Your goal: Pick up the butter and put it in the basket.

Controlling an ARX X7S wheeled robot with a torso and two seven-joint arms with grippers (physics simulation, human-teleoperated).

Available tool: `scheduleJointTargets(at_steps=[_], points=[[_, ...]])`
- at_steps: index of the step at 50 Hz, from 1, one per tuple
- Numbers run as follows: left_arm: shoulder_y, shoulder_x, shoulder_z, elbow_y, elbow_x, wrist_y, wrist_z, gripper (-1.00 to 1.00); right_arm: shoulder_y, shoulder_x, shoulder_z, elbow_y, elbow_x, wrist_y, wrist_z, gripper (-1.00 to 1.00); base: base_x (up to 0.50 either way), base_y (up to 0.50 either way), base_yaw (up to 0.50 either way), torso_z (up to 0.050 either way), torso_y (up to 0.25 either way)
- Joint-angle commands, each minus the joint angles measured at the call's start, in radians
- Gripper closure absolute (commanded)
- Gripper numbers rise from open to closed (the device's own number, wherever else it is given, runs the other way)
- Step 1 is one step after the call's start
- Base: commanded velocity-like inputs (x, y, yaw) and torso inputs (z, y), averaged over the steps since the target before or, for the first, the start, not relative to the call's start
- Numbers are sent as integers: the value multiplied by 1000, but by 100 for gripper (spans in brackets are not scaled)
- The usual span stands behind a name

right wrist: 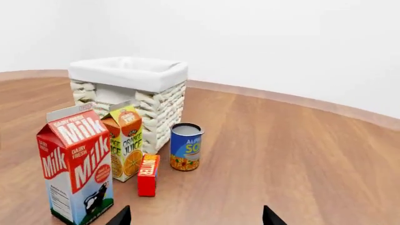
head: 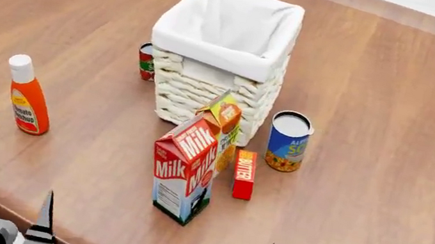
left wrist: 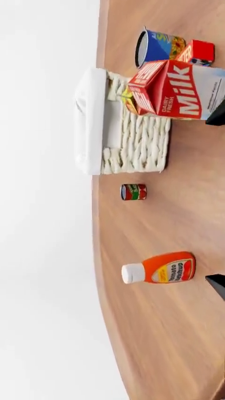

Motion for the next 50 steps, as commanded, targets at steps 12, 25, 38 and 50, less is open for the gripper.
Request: scheduleJointTargets(at_steps=[12, 25, 38, 50], points=[[-24, -21, -24, 26, -41, -22, -18, -100, 4, 2, -2, -8, 9, 3, 30, -100, 199, -189, 0, 0, 0], [-34, -22, -37, 26, -33, -11, -58, -100, 3, 22, -33, -25, -8, 21, 29, -100, 236, 78, 0, 0, 0], [-27, -37, -44, 66, -57, -57, -68, -100, -4, 29, -43, -38, -11, 31, 41, -100, 470, 173, 0, 0, 0], [-18, -48, -44, 98, -63, -75, -81, -100, -12, 37, -43, -51, -16, 42, 59, -100, 11, 74, 0, 0, 0]])
